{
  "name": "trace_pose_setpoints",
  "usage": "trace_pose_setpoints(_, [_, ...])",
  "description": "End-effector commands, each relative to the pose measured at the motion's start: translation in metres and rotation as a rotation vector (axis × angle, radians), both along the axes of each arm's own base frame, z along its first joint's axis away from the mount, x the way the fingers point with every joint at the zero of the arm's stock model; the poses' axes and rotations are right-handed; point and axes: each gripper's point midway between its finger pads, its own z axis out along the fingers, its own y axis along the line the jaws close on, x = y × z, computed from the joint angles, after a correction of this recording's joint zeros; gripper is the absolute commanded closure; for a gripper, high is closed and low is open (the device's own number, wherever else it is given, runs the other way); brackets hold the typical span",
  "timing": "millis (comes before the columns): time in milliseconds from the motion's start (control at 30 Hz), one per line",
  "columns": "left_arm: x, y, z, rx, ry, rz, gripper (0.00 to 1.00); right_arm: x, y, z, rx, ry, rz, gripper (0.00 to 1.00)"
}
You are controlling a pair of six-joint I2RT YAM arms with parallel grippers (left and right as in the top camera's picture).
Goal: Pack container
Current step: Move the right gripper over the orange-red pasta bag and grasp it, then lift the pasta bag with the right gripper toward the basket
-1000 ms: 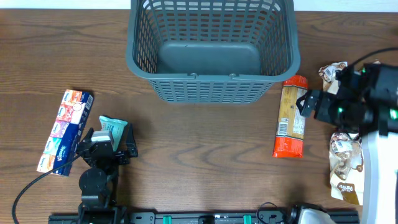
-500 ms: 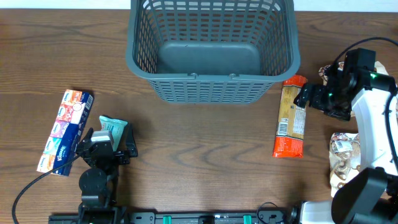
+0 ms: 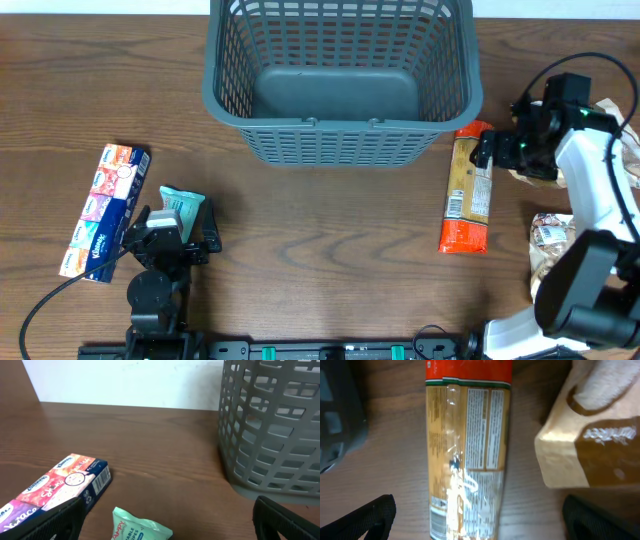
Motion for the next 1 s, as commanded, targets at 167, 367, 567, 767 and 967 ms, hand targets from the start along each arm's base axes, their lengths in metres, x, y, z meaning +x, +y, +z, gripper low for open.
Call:
trace_pose_setpoints(167, [-0.002,0.004,-0.014,0.006,0.039,0.025,0.01,0.022,0.017,-0.025,-0.005,0.004,0.062,0.01])
trace_pose_setpoints(367, [-0.002,0.004,-0.014,0.006,0.039,0.025,0.01,0.031,0.024,-0.045,-0.003,0.016,0.082,0.01])
trace_pose_setpoints(567, [-0.002,0.004,-0.014,0.006,0.039,0.025,0.01,0.033,0.023,-0.065,0.002,0.044,0.083,0.01])
trace_pose_setpoints(767, [-0.002,0.004,-0.014,0.006,0.040,0.025,0.01,0.033,0.023,-0.084,0.004,0.076,0.087,0.01])
trace_pose_setpoints(967, [-0.002,0.004,-0.014,0.006,0.039,0.025,0.01,0.029,0.022,-0.093,0.003,0.105,0.099,0.01])
